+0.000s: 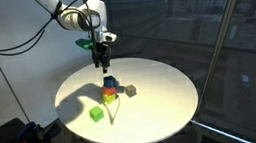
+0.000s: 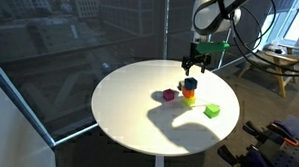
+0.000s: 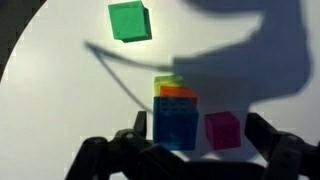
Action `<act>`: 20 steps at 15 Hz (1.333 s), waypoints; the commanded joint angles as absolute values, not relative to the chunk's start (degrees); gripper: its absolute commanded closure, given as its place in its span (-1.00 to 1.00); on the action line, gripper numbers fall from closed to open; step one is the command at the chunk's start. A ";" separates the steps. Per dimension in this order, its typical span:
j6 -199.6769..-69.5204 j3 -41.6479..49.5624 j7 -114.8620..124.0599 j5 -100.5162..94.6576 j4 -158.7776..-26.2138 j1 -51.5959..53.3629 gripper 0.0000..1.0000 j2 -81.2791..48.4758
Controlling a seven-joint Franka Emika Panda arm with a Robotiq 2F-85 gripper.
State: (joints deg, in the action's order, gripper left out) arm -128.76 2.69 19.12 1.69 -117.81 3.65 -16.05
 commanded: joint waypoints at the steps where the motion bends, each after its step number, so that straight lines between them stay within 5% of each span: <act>1: -130.26 2.02 19.17 1.38 -122.60 3.65 -1.00 -11.57; 20: -139.30 -1.00 16.90 2.07 -134.95 3.47 -1.00 -1.78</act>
